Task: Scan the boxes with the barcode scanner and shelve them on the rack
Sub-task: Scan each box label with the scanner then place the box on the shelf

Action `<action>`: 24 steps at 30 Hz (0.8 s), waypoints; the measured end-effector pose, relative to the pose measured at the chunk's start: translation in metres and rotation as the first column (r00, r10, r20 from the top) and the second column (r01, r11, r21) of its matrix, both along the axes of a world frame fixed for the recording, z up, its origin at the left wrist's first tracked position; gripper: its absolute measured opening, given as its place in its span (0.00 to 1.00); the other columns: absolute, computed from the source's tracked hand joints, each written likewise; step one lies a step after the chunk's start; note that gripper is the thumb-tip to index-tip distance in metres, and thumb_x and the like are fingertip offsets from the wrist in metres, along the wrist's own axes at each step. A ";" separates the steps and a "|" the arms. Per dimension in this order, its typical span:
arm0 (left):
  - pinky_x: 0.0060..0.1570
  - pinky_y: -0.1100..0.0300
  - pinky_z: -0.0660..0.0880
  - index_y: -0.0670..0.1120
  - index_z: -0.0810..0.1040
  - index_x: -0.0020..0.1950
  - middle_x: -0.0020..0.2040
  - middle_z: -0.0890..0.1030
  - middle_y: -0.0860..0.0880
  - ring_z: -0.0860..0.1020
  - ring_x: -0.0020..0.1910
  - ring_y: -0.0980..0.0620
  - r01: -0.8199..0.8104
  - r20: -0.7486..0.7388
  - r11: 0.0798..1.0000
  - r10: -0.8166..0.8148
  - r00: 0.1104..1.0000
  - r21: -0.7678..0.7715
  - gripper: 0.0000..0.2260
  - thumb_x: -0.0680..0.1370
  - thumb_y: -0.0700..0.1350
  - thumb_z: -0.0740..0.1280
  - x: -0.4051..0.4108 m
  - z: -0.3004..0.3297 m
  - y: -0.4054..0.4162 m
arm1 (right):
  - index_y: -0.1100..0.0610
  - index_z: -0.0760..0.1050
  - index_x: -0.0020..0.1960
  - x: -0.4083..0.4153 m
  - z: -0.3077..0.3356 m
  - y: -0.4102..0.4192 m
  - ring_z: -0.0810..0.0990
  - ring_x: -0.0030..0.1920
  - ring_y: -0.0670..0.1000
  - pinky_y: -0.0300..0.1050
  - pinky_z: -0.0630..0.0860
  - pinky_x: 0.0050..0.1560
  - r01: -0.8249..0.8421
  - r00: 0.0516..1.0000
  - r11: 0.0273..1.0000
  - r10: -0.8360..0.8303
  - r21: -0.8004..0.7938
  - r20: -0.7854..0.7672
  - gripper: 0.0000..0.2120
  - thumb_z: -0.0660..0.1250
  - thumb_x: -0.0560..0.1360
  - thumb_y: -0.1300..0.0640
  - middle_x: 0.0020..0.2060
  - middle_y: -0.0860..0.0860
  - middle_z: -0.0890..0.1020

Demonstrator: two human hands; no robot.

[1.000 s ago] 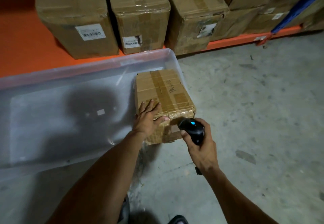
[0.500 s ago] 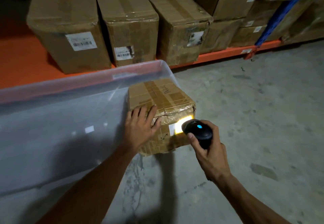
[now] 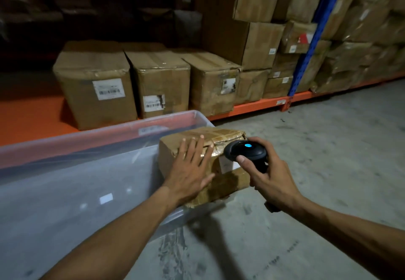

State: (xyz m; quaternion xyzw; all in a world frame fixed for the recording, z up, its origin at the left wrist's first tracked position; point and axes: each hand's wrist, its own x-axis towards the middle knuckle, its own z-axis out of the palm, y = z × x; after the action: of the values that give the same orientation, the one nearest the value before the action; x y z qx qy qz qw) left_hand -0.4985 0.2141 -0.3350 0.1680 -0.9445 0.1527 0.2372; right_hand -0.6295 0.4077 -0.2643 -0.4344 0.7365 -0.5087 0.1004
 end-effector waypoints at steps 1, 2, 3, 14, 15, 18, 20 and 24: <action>0.73 0.33 0.55 0.41 0.58 0.79 0.78 0.57 0.33 0.56 0.77 0.33 -0.003 0.032 0.999 0.002 0.999 0.034 0.38 0.76 0.63 0.60 0.004 -0.006 0.006 | 0.31 0.70 0.64 0.003 0.001 -0.001 0.85 0.48 0.47 0.46 0.84 0.48 0.003 1.000 1.000 -0.003 -0.005 0.002 0.22 0.74 0.75 0.42 0.51 0.28 0.80; 0.73 0.34 0.51 0.40 0.55 0.80 0.79 0.52 0.34 0.50 0.79 0.34 0.007 0.045 0.997 -0.010 0.999 0.074 0.42 0.75 0.65 0.60 0.007 -0.012 0.013 | 0.32 0.70 0.65 0.006 0.003 -0.001 0.85 0.48 0.47 0.47 0.85 0.48 0.004 1.000 1.000 -0.004 -0.007 0.004 0.22 0.74 0.75 0.42 0.51 0.28 0.80; 0.74 0.35 0.47 0.39 0.52 0.80 0.80 0.49 0.35 0.46 0.79 0.36 0.022 0.039 0.994 -0.026 0.999 0.107 0.45 0.74 0.68 0.59 0.009 -0.018 0.019 | 0.33 0.70 0.65 0.008 0.004 -0.001 0.85 0.46 0.47 0.47 0.84 0.47 0.002 1.000 1.000 -0.002 -0.004 0.005 0.22 0.74 0.75 0.43 0.51 0.30 0.80; 0.74 0.38 0.40 0.40 0.52 0.80 0.79 0.53 0.35 0.50 0.78 0.36 -0.003 0.067 0.998 -0.001 0.998 0.066 0.53 0.65 0.63 0.72 0.013 -0.002 -0.013 | 0.34 0.68 0.68 0.018 0.006 0.004 0.84 0.47 0.42 0.37 0.82 0.45 -0.070 0.998 0.997 0.070 0.013 -0.006 0.25 0.72 0.73 0.39 0.53 0.26 0.78; 0.75 0.39 0.39 0.42 0.54 0.80 0.79 0.54 0.35 0.51 0.78 0.36 -0.015 0.054 0.998 0.012 0.998 0.058 0.50 0.67 0.63 0.72 0.013 0.006 -0.027 | 0.33 0.68 0.67 0.018 0.006 0.003 0.84 0.48 0.41 0.37 0.82 0.46 -0.077 0.997 0.997 0.077 0.012 -0.005 0.25 0.72 0.73 0.38 0.53 0.24 0.77; 0.74 0.34 0.48 0.48 0.61 0.79 0.78 0.59 0.36 0.58 0.76 0.33 -0.038 0.062 0.996 0.033 0.998 0.077 0.39 0.73 0.62 0.71 0.011 0.029 -0.066 | 0.32 0.68 0.66 0.017 0.006 -0.005 0.83 0.53 0.42 0.42 0.84 0.50 -0.102 0.995 0.995 0.102 0.008 0.004 0.24 0.72 0.73 0.39 0.55 0.24 0.77; 0.70 0.29 0.56 0.53 0.61 0.77 0.77 0.63 0.37 0.62 0.74 0.30 -0.080 0.070 0.991 0.072 0.995 0.112 0.32 0.76 0.58 0.69 0.011 0.041 -0.081 | 0.32 0.68 0.67 0.019 0.005 -0.016 0.83 0.54 0.42 0.47 0.85 0.52 -0.113 0.994 0.994 0.113 -0.004 0.006 0.26 0.71 0.71 0.37 0.55 0.23 0.76; 0.63 0.24 0.62 0.62 0.56 0.77 0.76 0.63 0.36 0.61 0.73 0.27 -0.096 0.045 0.979 0.090 0.995 0.179 0.42 0.71 0.49 0.77 0.012 0.045 -0.095 | 0.31 0.69 0.65 0.025 -0.001 -0.043 0.84 0.52 0.43 0.52 0.85 0.50 -0.122 0.992 0.992 0.123 -0.032 0.027 0.24 0.73 0.72 0.37 0.55 0.25 0.78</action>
State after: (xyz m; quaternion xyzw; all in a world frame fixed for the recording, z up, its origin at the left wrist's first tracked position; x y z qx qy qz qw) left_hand -0.4868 0.1195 -0.2899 0.2301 -0.9498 0.0804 0.1963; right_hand -0.6046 0.3643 -0.2653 -0.4731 0.6991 -0.5188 0.1355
